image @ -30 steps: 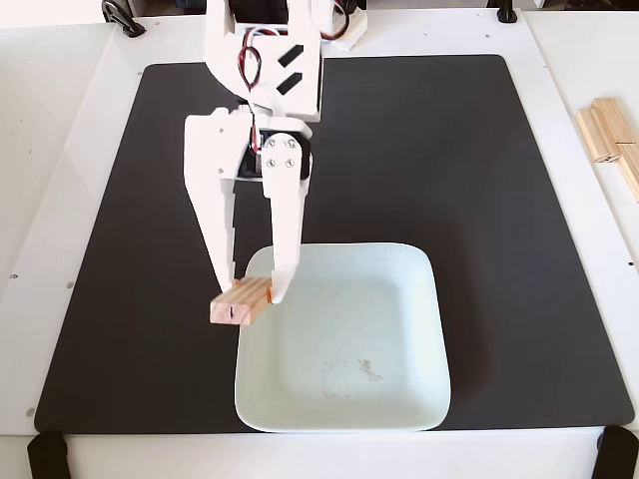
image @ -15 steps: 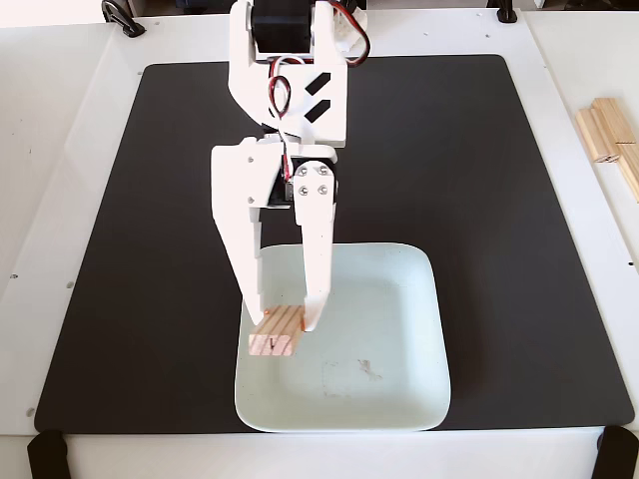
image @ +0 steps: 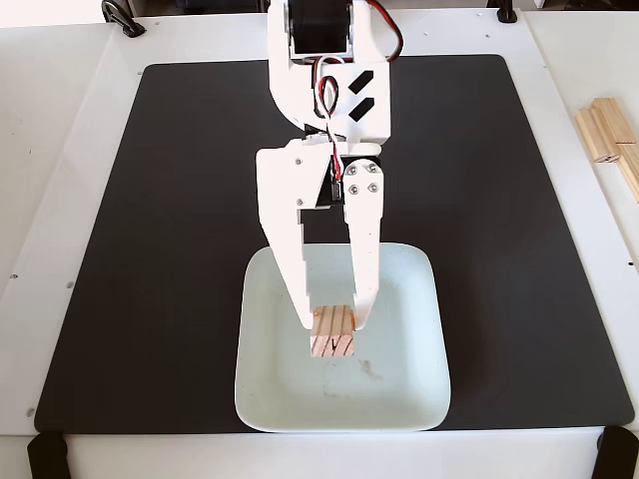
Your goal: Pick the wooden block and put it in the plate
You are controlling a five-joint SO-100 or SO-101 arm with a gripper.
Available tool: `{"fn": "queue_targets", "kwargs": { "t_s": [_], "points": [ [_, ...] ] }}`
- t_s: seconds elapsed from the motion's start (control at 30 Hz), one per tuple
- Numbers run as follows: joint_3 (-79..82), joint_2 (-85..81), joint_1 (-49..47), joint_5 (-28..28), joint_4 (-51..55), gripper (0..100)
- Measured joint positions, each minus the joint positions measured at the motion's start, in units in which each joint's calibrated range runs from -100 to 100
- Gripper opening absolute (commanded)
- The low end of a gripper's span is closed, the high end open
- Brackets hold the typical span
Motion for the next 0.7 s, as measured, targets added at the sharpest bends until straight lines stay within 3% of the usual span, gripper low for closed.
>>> {"fn": "queue_targets", "kwargs": {
  "t_s": [0.3, 0.7],
  "points": [
    [0.00, 0.00, -0.29, 0.00, 0.00, 21],
    [0.00, 0.00, -0.29, 0.00, 0.00, 23]
  ]
}}
